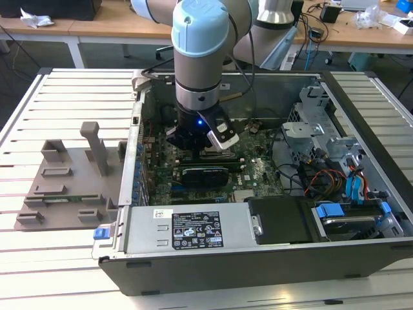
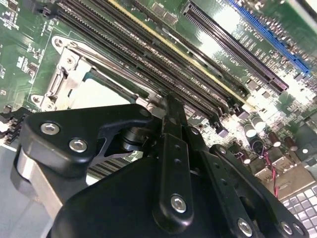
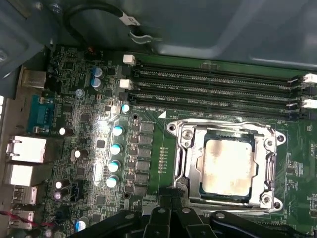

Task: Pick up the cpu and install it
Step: 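Install the second cpu locking lever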

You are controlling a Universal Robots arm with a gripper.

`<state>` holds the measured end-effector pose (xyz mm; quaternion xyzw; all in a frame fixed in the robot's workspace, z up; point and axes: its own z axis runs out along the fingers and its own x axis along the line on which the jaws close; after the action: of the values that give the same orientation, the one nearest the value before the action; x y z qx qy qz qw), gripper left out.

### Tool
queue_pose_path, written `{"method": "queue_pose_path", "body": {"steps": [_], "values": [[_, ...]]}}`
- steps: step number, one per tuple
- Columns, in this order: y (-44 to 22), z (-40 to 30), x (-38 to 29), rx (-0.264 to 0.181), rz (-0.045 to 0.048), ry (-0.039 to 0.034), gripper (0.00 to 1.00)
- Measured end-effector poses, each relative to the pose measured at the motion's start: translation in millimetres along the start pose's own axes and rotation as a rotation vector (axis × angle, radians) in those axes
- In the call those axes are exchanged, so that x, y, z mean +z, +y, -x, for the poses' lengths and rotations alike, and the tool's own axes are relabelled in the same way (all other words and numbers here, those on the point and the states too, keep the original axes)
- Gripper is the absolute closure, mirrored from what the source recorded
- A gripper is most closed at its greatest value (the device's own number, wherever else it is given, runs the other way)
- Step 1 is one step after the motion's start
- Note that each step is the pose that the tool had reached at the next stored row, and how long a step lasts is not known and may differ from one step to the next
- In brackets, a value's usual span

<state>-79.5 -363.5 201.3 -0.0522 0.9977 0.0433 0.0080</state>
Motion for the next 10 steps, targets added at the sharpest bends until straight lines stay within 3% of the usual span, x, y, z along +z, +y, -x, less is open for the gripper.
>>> {"method": "queue_pose_path", "body": {"steps": [4, 8, 10], "values": [[1.5, 2.6, -7.1, 0.000, 0.0004, 0.0002, 0.89], [4.1, 19.5, -7.1, 0.000, 0.0007, 0.0042, 0.89], [7.2, 34.4, -6.5, 0.001, 0.0008, 0.0099, 0.89]]}}
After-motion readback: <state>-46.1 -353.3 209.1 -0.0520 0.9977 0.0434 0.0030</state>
